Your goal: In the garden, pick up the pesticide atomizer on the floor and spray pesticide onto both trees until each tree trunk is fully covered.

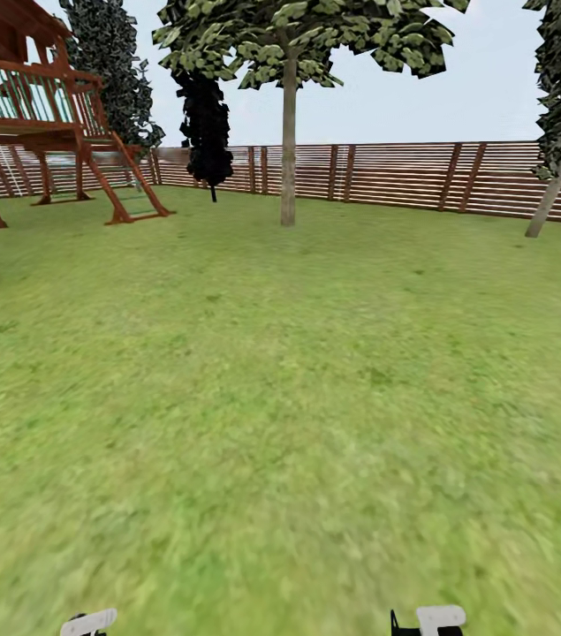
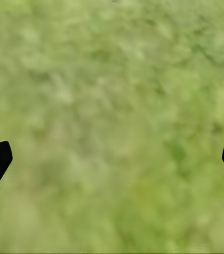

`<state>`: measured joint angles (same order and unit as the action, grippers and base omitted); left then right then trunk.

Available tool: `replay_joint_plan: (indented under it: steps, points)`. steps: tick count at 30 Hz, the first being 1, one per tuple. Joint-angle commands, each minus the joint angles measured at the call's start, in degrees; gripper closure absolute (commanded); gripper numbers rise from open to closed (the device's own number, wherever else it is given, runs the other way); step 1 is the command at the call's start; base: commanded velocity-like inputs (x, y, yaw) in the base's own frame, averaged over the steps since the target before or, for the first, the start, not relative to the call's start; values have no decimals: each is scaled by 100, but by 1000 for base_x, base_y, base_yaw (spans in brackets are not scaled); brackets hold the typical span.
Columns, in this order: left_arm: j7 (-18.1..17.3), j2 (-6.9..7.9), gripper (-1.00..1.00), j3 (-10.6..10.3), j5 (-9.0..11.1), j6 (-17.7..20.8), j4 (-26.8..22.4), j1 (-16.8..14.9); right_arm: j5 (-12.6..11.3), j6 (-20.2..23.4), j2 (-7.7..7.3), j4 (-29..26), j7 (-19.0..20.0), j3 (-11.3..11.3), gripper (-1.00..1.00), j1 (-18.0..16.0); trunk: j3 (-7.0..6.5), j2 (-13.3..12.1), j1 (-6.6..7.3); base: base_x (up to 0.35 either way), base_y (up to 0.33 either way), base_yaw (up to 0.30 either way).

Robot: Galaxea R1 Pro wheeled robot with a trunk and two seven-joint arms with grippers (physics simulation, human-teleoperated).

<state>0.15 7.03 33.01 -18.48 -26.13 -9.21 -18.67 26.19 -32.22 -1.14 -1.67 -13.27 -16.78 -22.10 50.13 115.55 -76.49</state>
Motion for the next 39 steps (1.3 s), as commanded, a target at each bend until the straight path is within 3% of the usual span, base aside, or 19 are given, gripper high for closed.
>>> replay_joint_plan:
  steps: [1, 39]
  points:
    - [2, 0, 100, 47, -59, -23, 7, -5, 61, -13, 0, 9, -36, -27, -100, -5, 5, 2, -3, 339, 0, 0]
    - [2, 0, 100, 47, -59, -23, 7, -5, 61, -13, 0, 9, -36, -27, -100, -5, 5, 2, -3, 338, -29, 0]
